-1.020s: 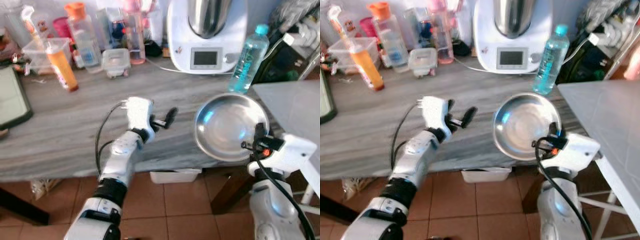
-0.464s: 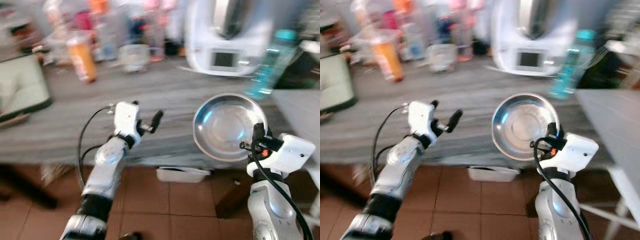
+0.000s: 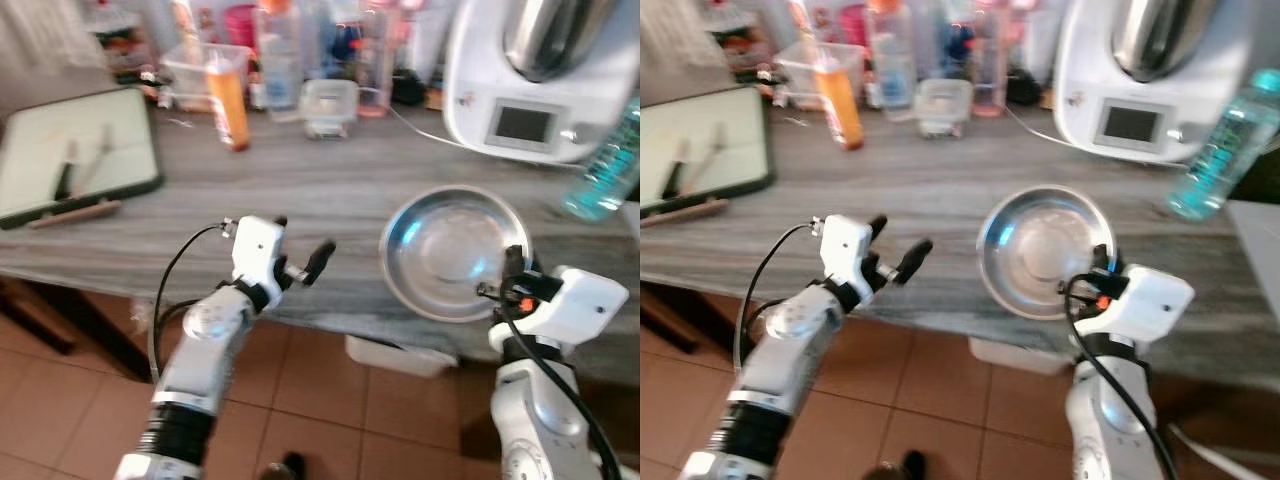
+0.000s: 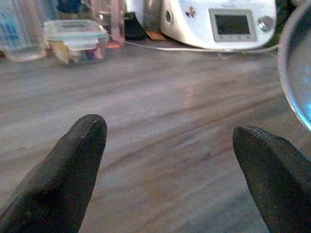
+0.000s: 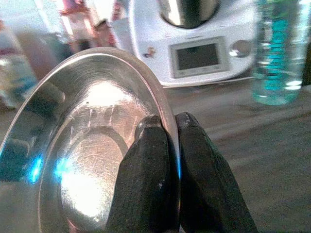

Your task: Setting the table

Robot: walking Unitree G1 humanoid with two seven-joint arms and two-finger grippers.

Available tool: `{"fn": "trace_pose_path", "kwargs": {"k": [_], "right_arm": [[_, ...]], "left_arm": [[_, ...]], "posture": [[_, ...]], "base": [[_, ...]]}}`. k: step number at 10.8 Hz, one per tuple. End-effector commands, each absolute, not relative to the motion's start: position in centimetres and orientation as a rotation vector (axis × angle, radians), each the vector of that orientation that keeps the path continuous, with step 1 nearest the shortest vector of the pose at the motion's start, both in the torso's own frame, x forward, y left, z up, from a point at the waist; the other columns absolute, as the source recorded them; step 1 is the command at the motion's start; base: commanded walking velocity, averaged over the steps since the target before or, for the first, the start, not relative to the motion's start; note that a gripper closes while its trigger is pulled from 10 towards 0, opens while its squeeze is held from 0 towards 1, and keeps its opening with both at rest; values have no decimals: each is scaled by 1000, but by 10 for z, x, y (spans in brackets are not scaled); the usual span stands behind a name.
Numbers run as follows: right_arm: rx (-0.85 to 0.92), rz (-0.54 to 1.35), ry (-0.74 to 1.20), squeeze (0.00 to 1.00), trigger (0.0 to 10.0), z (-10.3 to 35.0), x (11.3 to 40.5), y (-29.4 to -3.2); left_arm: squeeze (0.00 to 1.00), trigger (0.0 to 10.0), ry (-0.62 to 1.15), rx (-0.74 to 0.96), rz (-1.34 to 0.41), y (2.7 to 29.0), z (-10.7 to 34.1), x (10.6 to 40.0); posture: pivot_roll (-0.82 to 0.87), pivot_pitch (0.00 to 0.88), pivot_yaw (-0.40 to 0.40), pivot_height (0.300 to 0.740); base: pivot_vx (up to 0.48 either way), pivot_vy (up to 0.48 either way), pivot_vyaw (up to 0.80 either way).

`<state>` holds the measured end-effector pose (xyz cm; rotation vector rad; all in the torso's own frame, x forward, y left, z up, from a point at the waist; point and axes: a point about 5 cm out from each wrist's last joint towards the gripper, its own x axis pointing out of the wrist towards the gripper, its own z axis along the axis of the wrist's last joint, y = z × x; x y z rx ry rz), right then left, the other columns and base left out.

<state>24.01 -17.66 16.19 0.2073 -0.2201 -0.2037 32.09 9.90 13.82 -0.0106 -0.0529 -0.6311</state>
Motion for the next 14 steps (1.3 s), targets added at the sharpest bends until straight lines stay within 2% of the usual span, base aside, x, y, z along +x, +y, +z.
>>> {"fn": "trace_pose_path", "kwargs": {"k": [1,2,4,8,14], "right_arm": [[214,-205,-221,0,10000,163,240,-179],[230,-198,-190,0,10000,159,243,-178],[275,-174,-129,0,10000,151,251,-175],[361,-125,-93,0,10000,145,262,-165],[492,-62,-33,0,10000,135,279,-150]], "left_arm": [[0,10000,-66,-9,-713,90,149,322],[0,10000,-75,9,-794,89,157,326],[0,10000,-71,30,-847,92,166,332],[0,10000,63,105,-1072,99,159,325],[0,10000,153,163,-1193,100,146,313]], "posture": [[37,126,15,740],[37,128,13,740],[36,127,15,740],[47,129,12,740],[58,129,3,740]], "base": [[0,0,606],[0,0,0],[0,0,0],[0,0,0],[0,0,0]]}}
